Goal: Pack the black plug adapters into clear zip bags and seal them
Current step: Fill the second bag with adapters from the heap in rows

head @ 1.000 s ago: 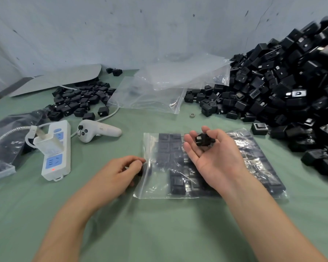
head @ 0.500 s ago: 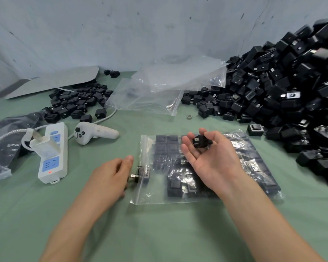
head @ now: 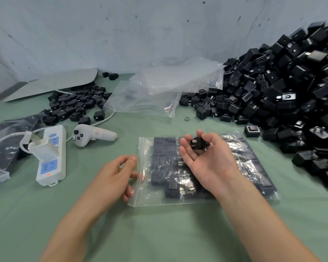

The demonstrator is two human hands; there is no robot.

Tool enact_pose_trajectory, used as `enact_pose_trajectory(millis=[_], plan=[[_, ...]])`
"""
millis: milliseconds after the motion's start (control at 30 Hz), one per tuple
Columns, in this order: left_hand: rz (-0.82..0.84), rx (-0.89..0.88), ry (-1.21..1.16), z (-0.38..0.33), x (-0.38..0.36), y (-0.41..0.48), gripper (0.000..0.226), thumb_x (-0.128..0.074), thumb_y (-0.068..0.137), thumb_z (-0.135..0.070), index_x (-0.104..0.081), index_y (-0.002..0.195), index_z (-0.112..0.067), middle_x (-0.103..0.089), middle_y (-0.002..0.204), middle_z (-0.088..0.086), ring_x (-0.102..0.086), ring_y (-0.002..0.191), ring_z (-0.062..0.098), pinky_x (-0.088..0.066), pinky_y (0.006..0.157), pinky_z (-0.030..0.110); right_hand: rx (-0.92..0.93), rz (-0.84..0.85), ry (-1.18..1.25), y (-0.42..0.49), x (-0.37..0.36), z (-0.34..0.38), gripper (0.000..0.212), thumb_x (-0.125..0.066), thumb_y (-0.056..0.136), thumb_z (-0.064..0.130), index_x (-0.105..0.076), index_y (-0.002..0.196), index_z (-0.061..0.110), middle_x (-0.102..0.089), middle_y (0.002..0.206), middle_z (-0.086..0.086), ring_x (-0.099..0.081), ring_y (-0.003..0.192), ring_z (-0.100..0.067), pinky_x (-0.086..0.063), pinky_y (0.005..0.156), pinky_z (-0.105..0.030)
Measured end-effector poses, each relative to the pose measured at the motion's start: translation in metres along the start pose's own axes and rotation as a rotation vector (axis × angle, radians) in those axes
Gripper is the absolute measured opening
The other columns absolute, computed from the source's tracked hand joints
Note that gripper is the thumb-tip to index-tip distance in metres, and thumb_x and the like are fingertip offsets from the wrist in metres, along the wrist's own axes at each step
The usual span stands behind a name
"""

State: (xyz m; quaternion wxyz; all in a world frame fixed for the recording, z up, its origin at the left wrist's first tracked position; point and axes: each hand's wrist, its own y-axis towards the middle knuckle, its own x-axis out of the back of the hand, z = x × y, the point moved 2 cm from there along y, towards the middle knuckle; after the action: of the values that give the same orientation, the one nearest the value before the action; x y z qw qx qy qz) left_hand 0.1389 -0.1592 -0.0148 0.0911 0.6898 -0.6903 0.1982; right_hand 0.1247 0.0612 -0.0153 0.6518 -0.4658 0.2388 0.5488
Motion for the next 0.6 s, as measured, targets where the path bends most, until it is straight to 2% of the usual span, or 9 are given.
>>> enact_pose_trajectory(millis=[67, 133, 300, 467, 600], plan=[[-0.032, 0.008, -0.02, -0.002, 0.001, 0.0, 0.024, -0.044, 0.103, -0.038, -0.063, 0.102, -0.024, -0.075, 0.076, 0.002, -0.056, 0.043, 0.016, -0.048, 0.04, 0.026, 0.0, 0.0, 0.002, 0.0, 0.0, 0.0, 0.018, -0.05, 0.097, 0.013, -0.058, 0.112, 0.013, -0.067, 0.097, -0.013, -0.075, 0.081, -0.029, -0.062, 0.071, -0.037], [0.009, 0.027, -0.016, -0.005, -0.002, -0.002, 0.026, -0.041, 0.104, -0.04, -0.06, 0.105, -0.023, -0.075, 0.074, 0.005, -0.054, 0.043, 0.015, -0.047, 0.04, 0.024, -0.002, 0.002, 0.003, 0.0, 0.0, 0.0, 0.017, -0.05, 0.096, 0.013, -0.058, 0.112, 0.013, -0.067, 0.097, -0.013, -0.075, 0.08, -0.029, -0.062, 0.071, -0.037], [0.186, 0.081, -0.022, -0.008, -0.013, -0.005, 0.027, -0.04, 0.102, -0.047, -0.055, 0.115, -0.027, -0.078, 0.082, 0.007, -0.052, 0.044, 0.013, -0.043, 0.041, 0.021, -0.007, 0.001, 0.007, -0.001, -0.001, 0.001, 0.016, -0.049, 0.096, 0.014, -0.058, 0.11, 0.014, -0.067, 0.097, -0.013, -0.074, 0.08, -0.028, -0.061, 0.068, -0.035], [0.246, 0.107, -0.026, -0.003, -0.01, -0.003, 0.031, -0.043, 0.1, -0.051, -0.053, 0.12, -0.031, -0.078, 0.091, 0.004, -0.053, 0.047, 0.012, -0.045, 0.043, 0.023, -0.006, -0.008, 0.007, -0.001, -0.001, 0.002, 0.016, -0.049, 0.097, 0.014, -0.058, 0.11, 0.014, -0.068, 0.097, -0.013, -0.074, 0.08, -0.028, -0.061, 0.066, -0.034], [0.223, 0.128, -0.065, -0.002, -0.008, -0.002, 0.028, -0.044, 0.101, -0.046, -0.058, 0.113, -0.025, -0.078, 0.087, 0.007, -0.055, 0.046, 0.015, -0.047, 0.043, 0.024, -0.007, 0.002, -0.023, -0.002, -0.002, 0.001, 0.013, -0.051, 0.098, 0.018, -0.058, 0.109, 0.015, -0.071, 0.097, -0.013, -0.075, 0.085, -0.027, -0.061, 0.07, -0.034]])
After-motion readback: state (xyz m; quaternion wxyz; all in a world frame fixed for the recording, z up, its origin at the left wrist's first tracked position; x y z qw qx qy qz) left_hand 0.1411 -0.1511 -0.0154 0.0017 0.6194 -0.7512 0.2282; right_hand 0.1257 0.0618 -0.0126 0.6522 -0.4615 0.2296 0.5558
